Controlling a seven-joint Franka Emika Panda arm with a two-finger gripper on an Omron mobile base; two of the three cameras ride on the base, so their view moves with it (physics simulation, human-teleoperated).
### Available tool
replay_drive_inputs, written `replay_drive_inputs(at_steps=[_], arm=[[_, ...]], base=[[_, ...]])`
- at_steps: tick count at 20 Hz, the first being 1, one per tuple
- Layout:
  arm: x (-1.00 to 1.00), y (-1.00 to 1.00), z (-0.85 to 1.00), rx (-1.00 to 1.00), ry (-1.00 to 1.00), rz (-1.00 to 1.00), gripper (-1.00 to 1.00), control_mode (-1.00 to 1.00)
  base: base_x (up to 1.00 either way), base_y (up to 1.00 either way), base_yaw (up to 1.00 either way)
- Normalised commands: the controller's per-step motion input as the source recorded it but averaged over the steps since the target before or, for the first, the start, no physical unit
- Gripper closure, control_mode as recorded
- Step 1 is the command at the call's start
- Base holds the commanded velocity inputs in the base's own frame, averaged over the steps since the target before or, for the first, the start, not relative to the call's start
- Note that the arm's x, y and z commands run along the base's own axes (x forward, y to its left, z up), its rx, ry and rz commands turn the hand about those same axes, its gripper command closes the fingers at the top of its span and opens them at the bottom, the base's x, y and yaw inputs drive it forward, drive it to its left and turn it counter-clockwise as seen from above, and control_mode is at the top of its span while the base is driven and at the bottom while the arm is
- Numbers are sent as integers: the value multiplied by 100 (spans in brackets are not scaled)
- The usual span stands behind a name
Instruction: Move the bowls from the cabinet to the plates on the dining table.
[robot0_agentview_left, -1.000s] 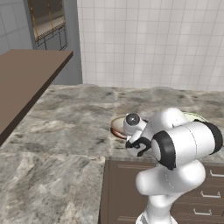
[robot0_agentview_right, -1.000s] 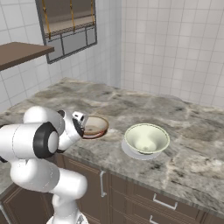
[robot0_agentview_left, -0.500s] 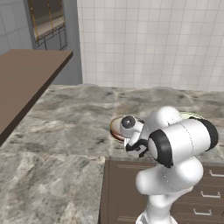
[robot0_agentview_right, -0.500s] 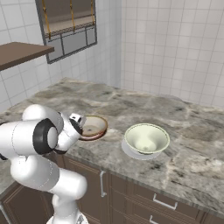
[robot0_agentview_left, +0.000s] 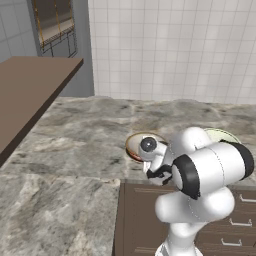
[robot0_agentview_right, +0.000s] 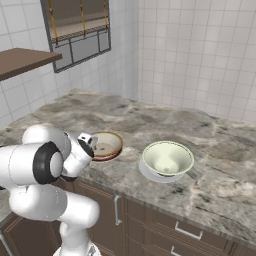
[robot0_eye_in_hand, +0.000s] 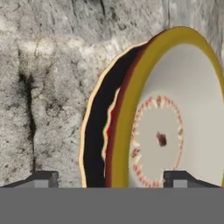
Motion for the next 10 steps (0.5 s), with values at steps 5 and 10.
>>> replay_drive_inputs(at_steps=[5,10], arm=[[-21,-21,57,7,0,0,-100,-100],[-27,-23,74,12,0,0,-100,-100]], base=[[0,0,0],[0,0,0]])
